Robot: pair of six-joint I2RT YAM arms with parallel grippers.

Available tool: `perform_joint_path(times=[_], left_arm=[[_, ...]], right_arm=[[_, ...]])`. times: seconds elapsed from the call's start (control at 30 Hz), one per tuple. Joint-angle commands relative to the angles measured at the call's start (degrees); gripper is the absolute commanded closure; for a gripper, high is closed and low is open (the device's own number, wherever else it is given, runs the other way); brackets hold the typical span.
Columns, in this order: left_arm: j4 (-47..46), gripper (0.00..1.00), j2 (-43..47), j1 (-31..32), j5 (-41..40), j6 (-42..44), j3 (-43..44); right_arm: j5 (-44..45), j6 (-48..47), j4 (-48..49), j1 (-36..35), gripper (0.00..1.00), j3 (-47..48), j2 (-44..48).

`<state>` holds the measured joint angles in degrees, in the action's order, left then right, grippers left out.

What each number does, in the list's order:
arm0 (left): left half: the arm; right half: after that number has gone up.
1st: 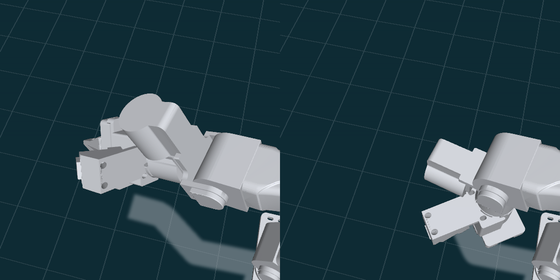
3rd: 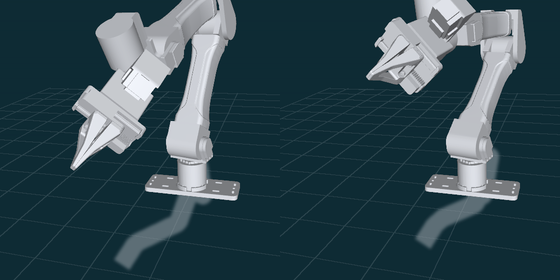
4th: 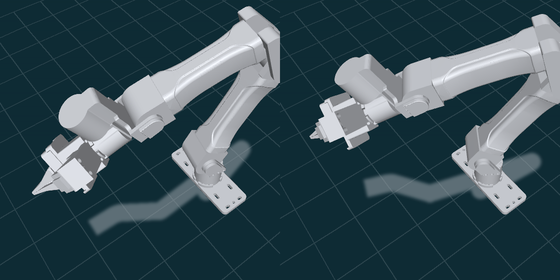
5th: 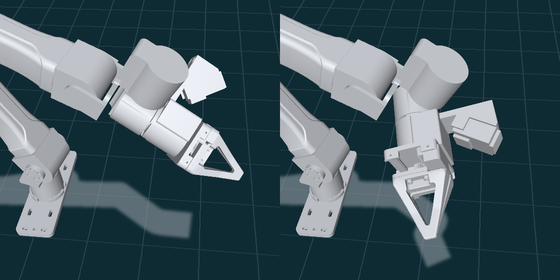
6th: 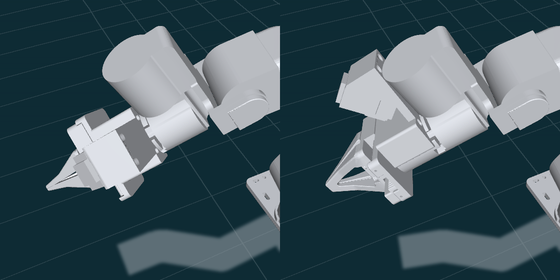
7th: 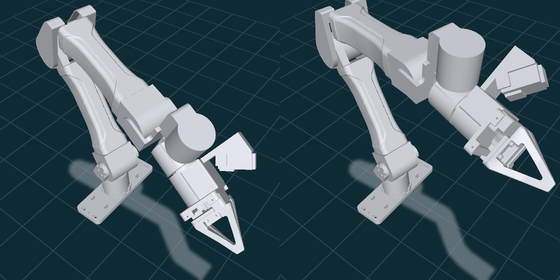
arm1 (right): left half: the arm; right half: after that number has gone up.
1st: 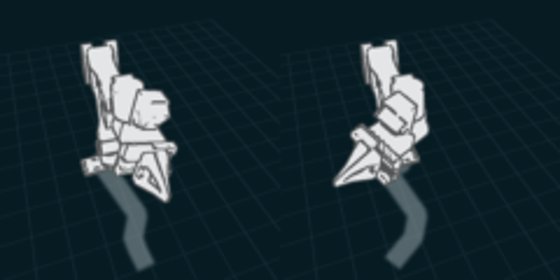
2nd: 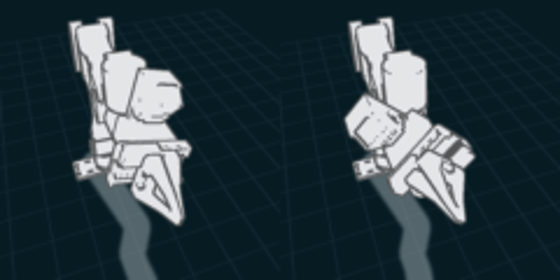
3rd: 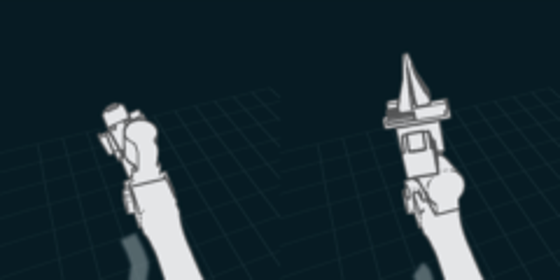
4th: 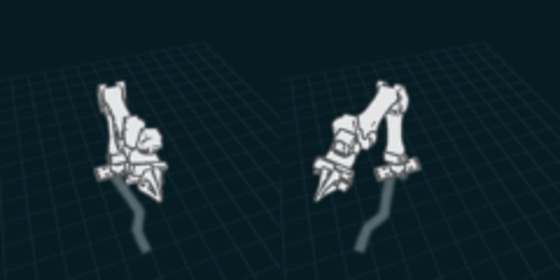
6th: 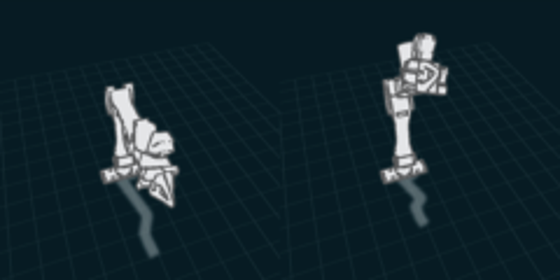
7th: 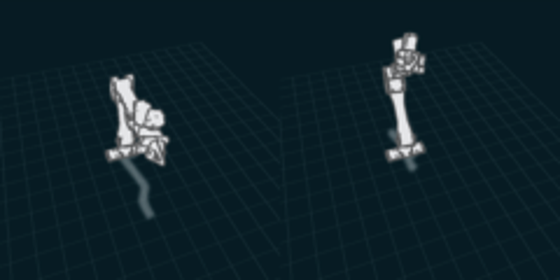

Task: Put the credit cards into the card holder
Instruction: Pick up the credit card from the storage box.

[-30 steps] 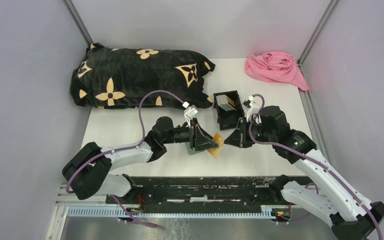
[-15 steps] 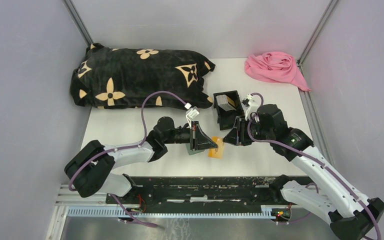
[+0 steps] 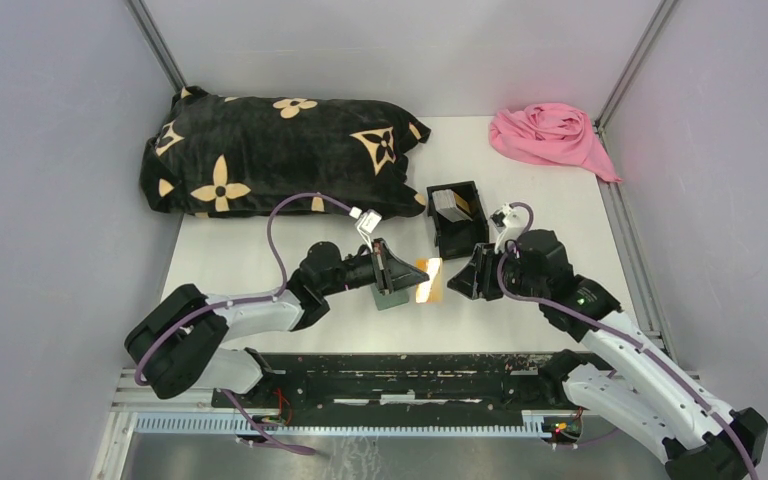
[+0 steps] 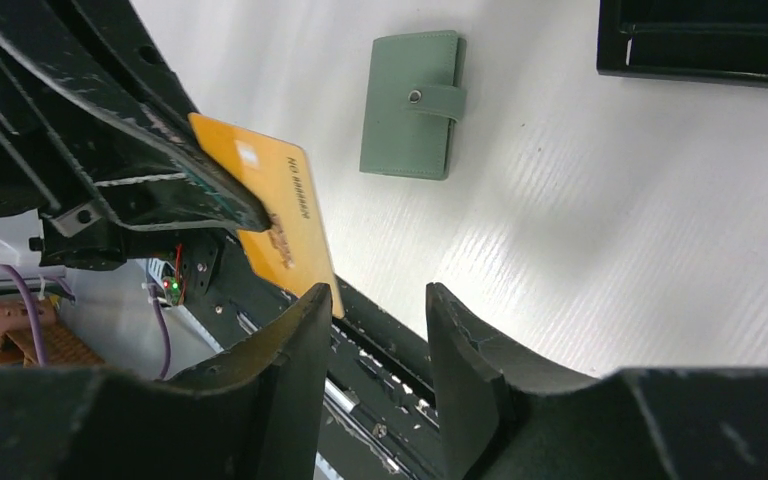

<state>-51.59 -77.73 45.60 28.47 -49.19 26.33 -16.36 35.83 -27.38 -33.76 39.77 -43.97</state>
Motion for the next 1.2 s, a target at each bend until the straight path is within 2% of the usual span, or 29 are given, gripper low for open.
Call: perform_joint_path(times=[0.0,0.33,0.8,1.17], left_arm=[[-8.68,0.97,0.08,-0.24,-2.62,-6.97,-0.34],[-17.04,0.97,-5.13,-0.17,-1.01,-11.5,-1.05],[-12.53,0.97,-5.82,-0.17,-2.07,-7.71,-0.32],[-14.1,0.97,-6.95,-0.23,-0.38,-8.89,0.87]], right_arm=[[-1.47,3.16,11.56,-0.17,0.55,-2.66,0.55],[-4.62,7.2,20.34,-0.17,0.55,-6.46,-0.68],[-4.54,7.84,18.78,-0.17,0.57,-6.66,4.63],[-4.61,6.78,19.41,-0.17,0.57,-7.3,3.1]])
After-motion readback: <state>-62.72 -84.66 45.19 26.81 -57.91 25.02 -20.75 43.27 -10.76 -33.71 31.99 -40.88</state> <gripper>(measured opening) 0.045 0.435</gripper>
